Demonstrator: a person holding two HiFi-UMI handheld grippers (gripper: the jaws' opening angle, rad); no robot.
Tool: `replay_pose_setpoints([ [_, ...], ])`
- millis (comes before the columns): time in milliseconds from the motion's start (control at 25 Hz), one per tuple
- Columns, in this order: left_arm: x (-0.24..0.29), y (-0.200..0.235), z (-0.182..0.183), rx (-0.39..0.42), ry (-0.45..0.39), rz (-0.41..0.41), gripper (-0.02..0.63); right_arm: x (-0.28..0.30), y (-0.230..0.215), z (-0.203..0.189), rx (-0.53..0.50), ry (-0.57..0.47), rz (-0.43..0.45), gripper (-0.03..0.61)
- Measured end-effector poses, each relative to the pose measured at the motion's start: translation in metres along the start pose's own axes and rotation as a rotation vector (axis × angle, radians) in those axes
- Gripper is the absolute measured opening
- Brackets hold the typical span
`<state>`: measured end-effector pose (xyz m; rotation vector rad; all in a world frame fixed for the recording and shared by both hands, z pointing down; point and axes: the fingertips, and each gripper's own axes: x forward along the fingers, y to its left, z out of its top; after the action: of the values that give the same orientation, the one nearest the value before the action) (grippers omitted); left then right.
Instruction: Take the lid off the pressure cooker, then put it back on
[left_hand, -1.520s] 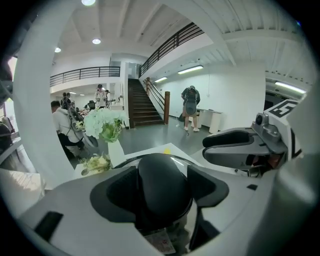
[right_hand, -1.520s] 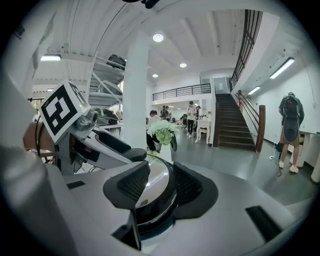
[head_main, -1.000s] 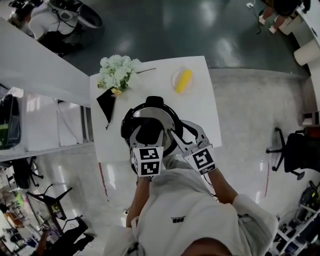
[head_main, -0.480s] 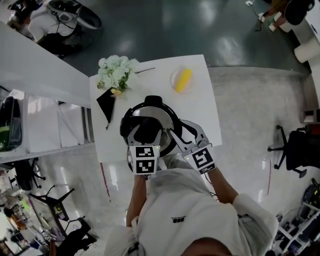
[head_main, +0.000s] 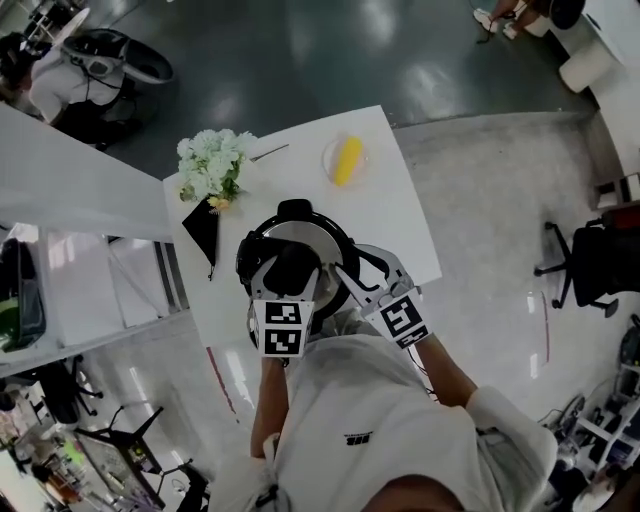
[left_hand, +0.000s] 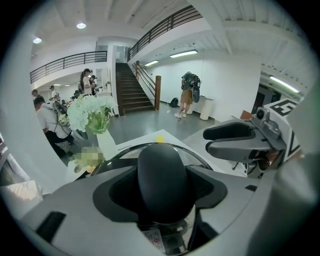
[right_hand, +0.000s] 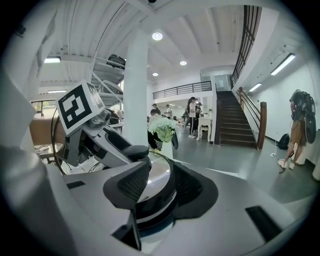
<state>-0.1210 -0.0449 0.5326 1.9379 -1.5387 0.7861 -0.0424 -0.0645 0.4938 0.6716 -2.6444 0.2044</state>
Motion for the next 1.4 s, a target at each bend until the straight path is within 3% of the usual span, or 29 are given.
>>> replay_pose_setpoints([
  [480, -0.002, -0.006, -0.003, 0.165, -0.003, -0.172, 0.301, 0.01, 0.01, 0.009, 0.015, 0.029, -0.115, 0.155],
  [1040, -0.004, -0.001, 0.001, 0.142, -0.017, -0.197, 0.301, 0.007, 0.019, 0.011, 0.047, 0.038, -0.253, 0.155],
  [1400, -0.011, -0.006, 0.006, 0.164, -0.042, -0.175, 0.299, 0.005, 0.016, 0.02, 0.037, 0.015, -0.26, 0.155],
])
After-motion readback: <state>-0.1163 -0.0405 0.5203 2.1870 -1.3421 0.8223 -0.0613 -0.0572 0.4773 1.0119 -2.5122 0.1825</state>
